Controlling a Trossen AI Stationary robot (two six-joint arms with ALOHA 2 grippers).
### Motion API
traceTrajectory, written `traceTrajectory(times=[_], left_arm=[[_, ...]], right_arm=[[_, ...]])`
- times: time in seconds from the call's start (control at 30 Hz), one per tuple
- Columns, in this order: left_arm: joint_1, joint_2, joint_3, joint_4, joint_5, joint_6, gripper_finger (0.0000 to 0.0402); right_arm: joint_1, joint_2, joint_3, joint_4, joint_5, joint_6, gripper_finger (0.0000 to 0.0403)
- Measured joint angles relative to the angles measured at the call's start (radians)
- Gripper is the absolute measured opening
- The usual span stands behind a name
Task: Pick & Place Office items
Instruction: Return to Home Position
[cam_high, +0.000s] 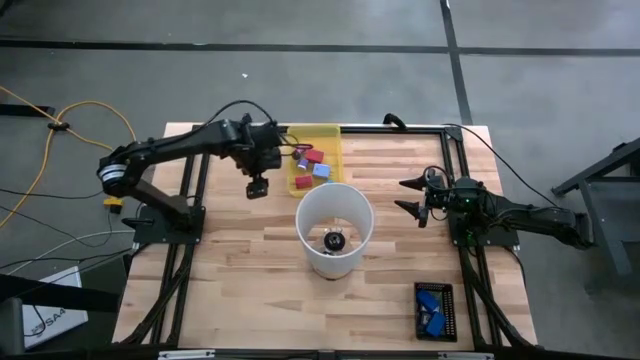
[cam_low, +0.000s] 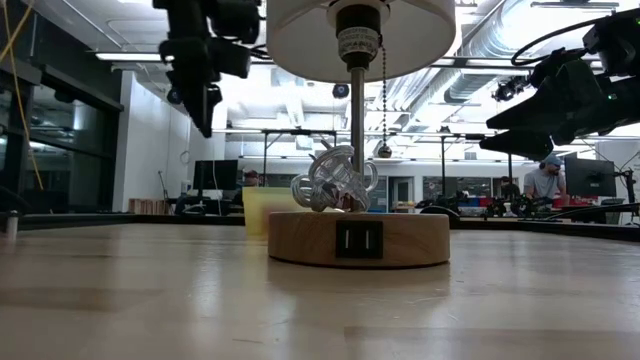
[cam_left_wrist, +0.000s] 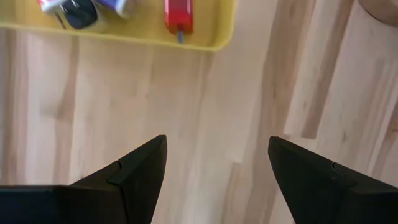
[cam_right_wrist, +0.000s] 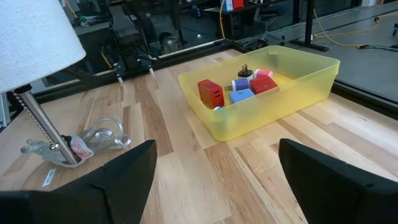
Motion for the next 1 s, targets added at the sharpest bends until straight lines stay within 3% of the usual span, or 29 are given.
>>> traceTrajectory(times=[0.27,0.6,1.0], left_arm=[[-0.061,-0.175,-0.179,0.045,0.0,-0.107,0.0273],[-0.229,-0.38,-0.394,0.114,-0.001,-0.27,0.0273],[-0.473,-0.429,-0.472,0.155,-0.017,-0.405,0.0273]], right_arm=[[0.0,0.0,0.0,0.0,0.0,0.0,0.0325],[0.0,0.0,0.0,0.0,0.0,0.0,0.0325],[0.0,0.0,0.0,0.0,0.0,0.0,0.0325]])
